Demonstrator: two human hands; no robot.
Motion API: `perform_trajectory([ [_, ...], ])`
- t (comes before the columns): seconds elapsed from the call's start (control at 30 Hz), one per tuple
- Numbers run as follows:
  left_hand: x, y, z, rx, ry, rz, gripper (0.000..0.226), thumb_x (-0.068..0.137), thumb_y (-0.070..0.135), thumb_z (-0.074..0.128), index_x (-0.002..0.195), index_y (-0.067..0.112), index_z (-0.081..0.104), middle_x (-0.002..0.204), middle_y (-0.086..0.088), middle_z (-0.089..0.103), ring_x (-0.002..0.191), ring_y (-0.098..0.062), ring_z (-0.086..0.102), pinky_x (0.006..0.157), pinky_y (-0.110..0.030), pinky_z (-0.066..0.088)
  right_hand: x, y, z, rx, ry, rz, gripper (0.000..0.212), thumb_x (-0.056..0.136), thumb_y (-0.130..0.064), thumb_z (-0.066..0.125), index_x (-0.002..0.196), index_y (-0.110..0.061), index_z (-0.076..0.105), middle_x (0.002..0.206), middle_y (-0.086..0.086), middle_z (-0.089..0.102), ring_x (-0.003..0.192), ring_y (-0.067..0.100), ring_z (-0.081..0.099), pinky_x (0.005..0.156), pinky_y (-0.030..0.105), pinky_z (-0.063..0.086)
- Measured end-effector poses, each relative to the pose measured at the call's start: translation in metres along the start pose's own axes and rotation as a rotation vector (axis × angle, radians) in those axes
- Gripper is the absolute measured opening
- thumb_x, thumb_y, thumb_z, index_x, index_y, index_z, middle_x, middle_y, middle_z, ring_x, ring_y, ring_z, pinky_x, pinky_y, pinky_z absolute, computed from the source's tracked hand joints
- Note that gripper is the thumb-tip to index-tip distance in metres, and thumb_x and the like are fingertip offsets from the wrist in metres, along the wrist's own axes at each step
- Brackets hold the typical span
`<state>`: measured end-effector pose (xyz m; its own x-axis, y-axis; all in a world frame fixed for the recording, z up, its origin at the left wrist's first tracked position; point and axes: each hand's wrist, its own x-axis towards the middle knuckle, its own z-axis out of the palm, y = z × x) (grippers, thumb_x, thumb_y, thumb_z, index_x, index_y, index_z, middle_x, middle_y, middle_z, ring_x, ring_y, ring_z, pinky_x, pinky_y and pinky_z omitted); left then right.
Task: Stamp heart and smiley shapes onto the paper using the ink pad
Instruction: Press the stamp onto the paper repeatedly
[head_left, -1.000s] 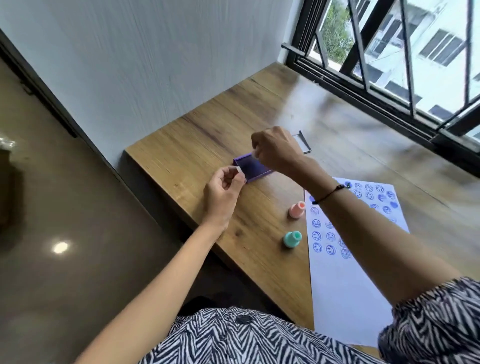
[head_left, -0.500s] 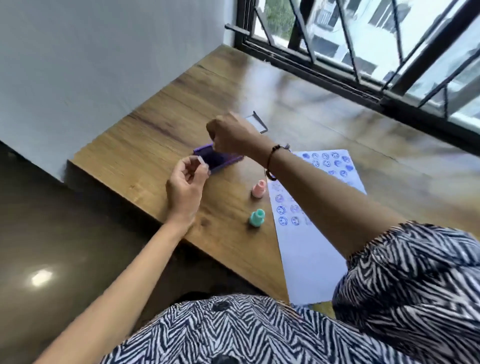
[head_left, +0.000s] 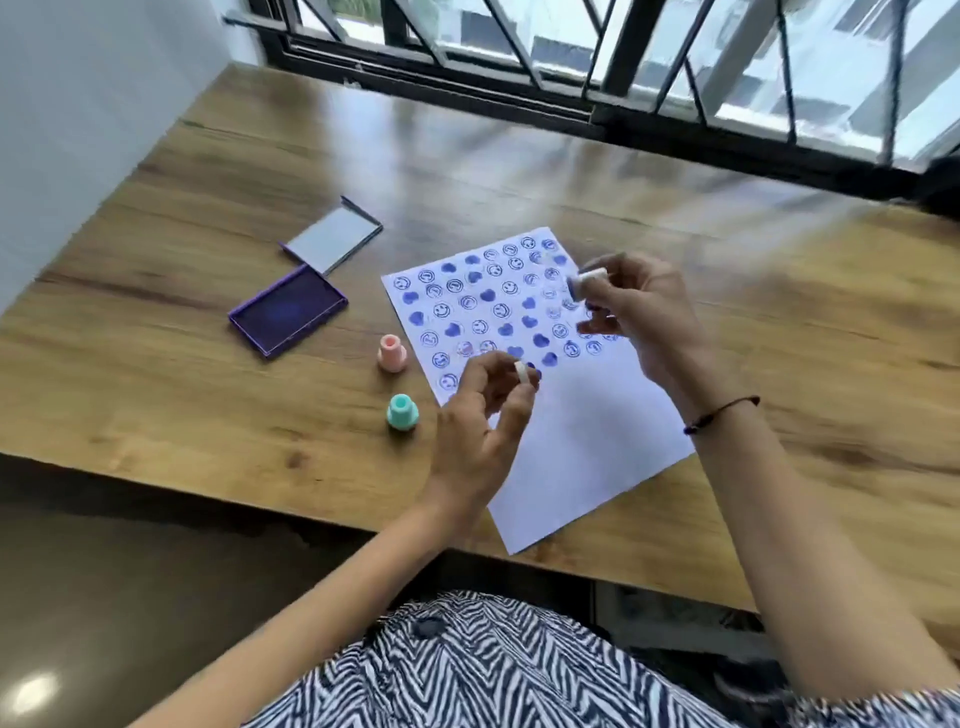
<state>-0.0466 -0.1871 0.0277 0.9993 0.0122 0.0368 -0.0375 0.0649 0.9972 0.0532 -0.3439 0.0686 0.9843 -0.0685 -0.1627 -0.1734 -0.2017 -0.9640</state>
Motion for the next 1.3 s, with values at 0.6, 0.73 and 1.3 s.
perform_trajectory([
  [0.6,0.05,-0.024,0.048,0.31,-0.179,0.081,0.023,0.09,0.013,0.047,0.11,0.004,0.045,0.112,-0.014,0.064,0.101,-0.015,0.058,0.081,-0.01,0.039,-0.02,0.046,-0.036,-0.671,0.218,-0.135,0.016,0.08,-0.018,0.062,0.092,-0.008,0.065,0.084,0.014,0.071,0.081,0.034,0.067,0.079,0.045,0.052],
  [0.73,0.051,-0.027,0.048,0.303,-0.174,0.084,0.022,0.09,0.012,0.046,0.11,0.003,0.045,0.112,-0.014,0.064,0.099,-0.011,0.056,0.079,-0.005,0.037,-0.016,0.048,-0.035,-0.828,0.192,-0.18,0.013,0.08,-0.016,0.06,0.09,-0.009,0.064,0.084,0.014,0.07,0.084,0.031,0.063,0.075,0.034,0.045],
  [1.3,0.049,-0.028,0.047,0.312,-0.191,0.076,0.029,0.088,0.022,0.046,0.112,0.007,0.044,0.112,-0.01,0.065,0.1,-0.011,0.059,0.082,-0.011,0.041,-0.001,0.028,-0.027,-1.322,-0.09,-0.222,0.016,0.073,-0.008,0.048,0.068,-0.019,0.037,0.063,0.004,0.044,0.065,0.031,0.044,0.059,0.031,0.03],
])
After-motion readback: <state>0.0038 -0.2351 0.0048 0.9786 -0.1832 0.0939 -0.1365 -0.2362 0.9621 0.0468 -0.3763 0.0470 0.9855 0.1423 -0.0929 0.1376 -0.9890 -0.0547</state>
